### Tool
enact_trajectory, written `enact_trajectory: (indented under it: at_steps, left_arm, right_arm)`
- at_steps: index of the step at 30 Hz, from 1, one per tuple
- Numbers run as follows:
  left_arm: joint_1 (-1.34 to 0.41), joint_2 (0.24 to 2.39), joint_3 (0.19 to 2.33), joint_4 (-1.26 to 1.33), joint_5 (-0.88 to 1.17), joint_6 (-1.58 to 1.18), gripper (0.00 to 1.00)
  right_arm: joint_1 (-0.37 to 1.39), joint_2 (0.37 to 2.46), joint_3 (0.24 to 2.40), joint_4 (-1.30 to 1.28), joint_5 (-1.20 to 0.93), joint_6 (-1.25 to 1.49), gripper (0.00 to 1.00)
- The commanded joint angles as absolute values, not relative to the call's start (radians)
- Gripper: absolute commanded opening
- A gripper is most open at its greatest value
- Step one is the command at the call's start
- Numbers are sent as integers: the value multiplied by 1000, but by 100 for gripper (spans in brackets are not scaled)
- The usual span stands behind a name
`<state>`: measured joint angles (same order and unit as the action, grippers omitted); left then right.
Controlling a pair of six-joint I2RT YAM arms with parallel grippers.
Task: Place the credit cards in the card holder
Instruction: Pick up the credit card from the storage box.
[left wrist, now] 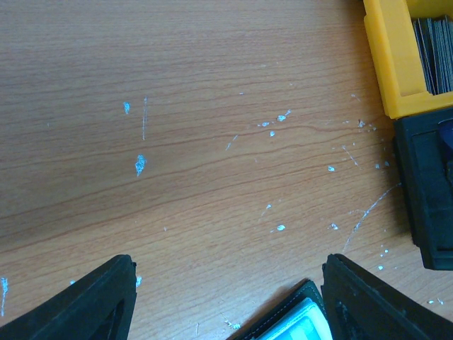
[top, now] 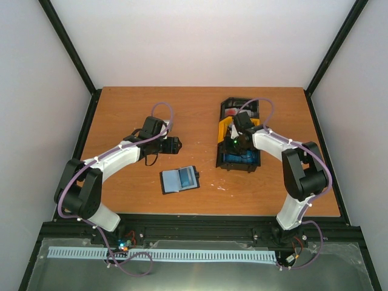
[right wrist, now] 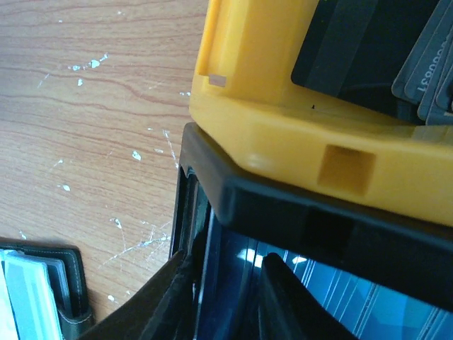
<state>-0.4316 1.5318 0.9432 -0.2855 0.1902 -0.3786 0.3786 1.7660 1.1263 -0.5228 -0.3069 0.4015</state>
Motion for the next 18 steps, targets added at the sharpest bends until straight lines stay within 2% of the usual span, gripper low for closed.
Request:
enact_trajectory:
  at_steps: [1,4,9,15,18]
  left_arm:
    - [-425,1501,946,-268,184,-365,73]
    - [-425,1498,943,-269,184,-365,73]
    - [-425,1497,942,-270,182,-366,73]
    - [-425,1493,941,-274,178,-370,73]
    - [-425,1489,939,-277,184,-375,73]
  right_arm:
    - [371,1747,1113,-524,-299,400,24]
    - [371,1734,1104,-529,-276,401,19]
    - [371,1729,1097,-542,-242,395,18]
    - [371,1738,1109,-549,-233,390,5]
    - [373,1716,1132,-575,-201,378,3]
